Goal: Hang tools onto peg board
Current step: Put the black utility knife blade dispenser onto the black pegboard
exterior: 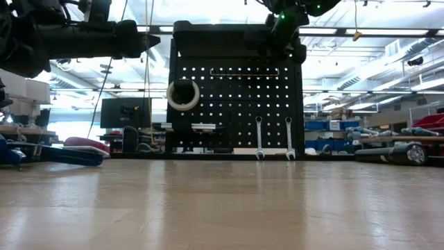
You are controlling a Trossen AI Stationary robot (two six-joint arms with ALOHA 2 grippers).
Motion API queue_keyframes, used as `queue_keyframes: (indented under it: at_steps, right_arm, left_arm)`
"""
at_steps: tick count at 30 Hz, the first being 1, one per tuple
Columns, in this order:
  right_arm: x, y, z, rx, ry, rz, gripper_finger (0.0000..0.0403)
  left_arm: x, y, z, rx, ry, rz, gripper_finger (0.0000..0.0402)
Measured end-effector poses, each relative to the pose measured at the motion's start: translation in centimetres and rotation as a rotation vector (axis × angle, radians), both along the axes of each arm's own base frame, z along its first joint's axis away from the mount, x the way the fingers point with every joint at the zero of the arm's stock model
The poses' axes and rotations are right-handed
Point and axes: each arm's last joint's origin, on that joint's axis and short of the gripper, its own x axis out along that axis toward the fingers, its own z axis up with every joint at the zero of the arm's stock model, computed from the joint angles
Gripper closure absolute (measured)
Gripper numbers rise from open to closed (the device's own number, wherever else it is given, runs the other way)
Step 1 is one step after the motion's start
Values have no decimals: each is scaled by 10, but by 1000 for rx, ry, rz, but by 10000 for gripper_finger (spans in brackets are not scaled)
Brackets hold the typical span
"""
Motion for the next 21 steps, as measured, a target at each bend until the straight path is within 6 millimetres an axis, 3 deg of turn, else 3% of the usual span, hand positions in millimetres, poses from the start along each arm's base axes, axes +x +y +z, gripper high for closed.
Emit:
queue_keyframes:
  at_steps: [11, 21]
  right_arm:
    - [-1, 1, -2, 11, 26, -1, 283]
    - [-1, 1, -2, 15, 28, 8, 235]
  left_arm:
    - [0, 0, 0, 0, 1, 0, 209]
    - [0, 0, 0, 0, 1, 0, 209]
